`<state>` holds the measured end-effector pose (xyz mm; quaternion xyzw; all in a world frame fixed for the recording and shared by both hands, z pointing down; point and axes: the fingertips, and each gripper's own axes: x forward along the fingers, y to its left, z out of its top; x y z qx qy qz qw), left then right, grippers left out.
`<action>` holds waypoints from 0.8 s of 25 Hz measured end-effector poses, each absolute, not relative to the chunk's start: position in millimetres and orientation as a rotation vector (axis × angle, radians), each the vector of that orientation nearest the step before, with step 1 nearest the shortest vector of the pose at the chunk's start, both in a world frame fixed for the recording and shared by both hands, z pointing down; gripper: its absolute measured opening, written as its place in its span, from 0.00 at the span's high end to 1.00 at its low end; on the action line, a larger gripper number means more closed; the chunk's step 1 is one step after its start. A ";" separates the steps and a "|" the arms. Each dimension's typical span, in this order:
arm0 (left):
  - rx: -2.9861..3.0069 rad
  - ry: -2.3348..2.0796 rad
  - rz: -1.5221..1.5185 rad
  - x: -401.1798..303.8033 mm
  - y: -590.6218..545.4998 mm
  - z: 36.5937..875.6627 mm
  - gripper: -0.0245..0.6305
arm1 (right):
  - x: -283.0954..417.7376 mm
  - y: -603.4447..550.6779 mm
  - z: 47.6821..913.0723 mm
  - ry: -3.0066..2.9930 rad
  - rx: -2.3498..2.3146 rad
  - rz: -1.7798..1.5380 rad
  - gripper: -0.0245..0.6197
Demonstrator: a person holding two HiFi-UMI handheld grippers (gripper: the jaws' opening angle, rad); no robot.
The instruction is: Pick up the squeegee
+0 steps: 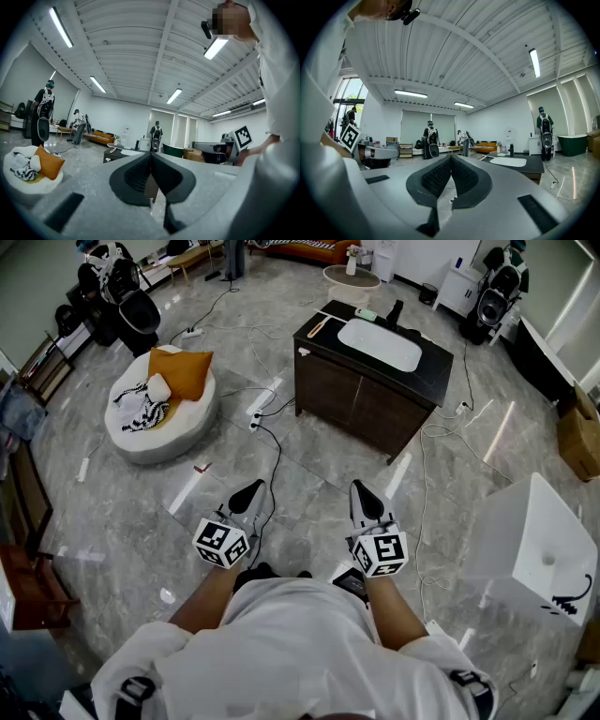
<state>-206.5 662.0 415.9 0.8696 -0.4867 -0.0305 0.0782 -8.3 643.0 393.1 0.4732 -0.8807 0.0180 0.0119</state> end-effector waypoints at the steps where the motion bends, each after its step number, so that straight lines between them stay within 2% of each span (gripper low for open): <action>1: 2.609 -1.449 -0.088 -202.3 662.1 415.4 0.94 | -6.5 644.3 394.7 -2.751 1.473 0.062 0.94; 20: 2.625 -1.378 -0.061 -184.2 656.1 428.6 0.94 | 19.0 631.4 412.4 -2.860 1.473 0.203 0.94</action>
